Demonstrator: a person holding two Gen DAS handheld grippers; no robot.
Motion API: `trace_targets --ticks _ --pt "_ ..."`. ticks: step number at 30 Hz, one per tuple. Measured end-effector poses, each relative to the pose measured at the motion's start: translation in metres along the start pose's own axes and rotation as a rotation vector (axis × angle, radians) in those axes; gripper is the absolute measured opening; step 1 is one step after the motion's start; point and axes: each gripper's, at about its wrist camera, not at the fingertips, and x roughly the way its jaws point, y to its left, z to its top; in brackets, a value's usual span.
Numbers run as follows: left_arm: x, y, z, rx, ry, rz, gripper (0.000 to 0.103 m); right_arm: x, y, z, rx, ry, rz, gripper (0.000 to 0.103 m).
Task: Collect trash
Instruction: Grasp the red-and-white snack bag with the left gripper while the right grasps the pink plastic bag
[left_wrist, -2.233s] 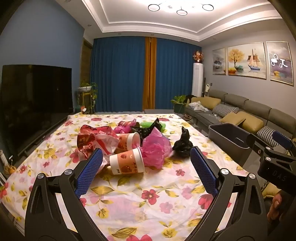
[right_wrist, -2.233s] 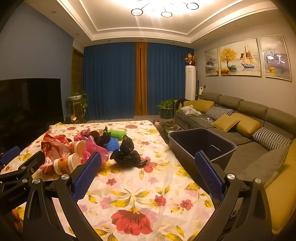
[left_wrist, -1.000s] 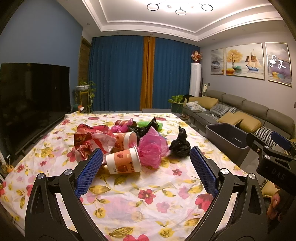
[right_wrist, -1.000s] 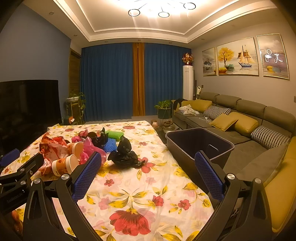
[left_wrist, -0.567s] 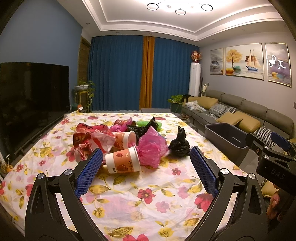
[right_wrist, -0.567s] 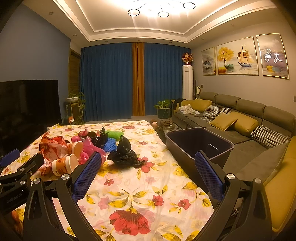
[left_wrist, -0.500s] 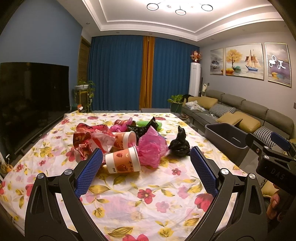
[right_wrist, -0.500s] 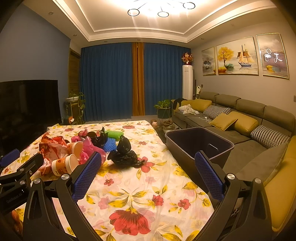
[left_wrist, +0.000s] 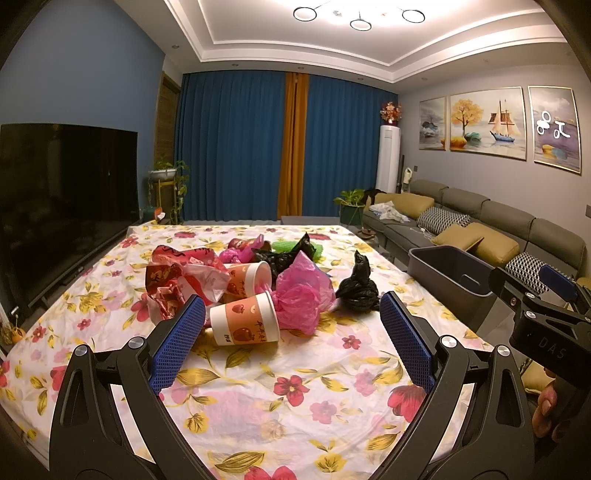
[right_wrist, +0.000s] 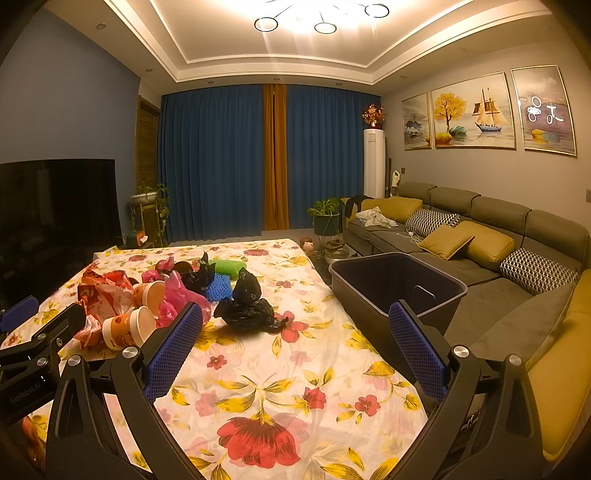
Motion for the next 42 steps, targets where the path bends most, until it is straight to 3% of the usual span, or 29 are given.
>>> trace_targets --ticks 25,33,42 --pt "0.006 0.006 -0.004 -0.02 0.003 0.01 0.094 0.008 0.003 -0.005 -0.001 0.011 0.011 0.098" --pt "0.02 0.044 -0.003 -0.056 0.01 0.086 0.094 0.033 0.026 -0.005 -0.03 0.007 0.069 0.098" --pt "0.042 0.104 0.009 -0.097 -0.022 0.189 0.094 0.083 0.081 0.005 -0.111 0.013 0.168 0.098"
